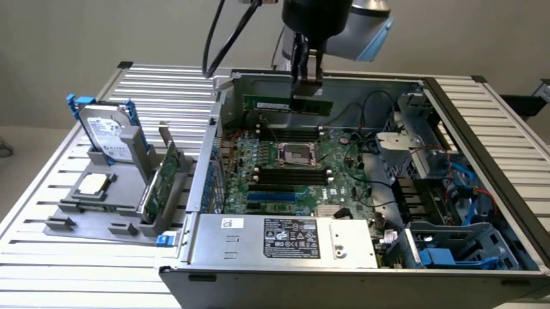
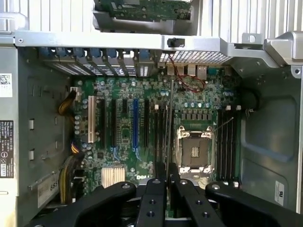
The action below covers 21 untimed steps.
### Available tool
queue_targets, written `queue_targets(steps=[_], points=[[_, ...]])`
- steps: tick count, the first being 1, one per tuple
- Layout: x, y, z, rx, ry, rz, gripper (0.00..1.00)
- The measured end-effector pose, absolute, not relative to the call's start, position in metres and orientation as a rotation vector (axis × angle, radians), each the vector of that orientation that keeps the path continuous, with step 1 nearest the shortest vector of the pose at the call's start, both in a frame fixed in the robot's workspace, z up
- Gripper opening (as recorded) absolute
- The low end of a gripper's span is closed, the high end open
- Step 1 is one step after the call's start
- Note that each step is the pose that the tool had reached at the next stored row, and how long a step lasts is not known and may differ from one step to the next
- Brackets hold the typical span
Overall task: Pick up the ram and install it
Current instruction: 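Pick up the ram and move it above insertion slot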
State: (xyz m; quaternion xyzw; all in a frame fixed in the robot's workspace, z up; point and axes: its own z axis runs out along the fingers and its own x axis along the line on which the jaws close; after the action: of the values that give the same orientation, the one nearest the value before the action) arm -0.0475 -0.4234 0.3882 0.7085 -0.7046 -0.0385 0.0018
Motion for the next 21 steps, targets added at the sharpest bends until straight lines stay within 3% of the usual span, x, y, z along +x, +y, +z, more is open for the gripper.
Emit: queue_targets(steps=[10, 21], points=[[-0.034, -0.399, 0.373, 2.227, -2.208, -0.112, 0.14], [-0.025, -0.384, 0.364, 2.246, -2.203, -0.057, 0.14]])
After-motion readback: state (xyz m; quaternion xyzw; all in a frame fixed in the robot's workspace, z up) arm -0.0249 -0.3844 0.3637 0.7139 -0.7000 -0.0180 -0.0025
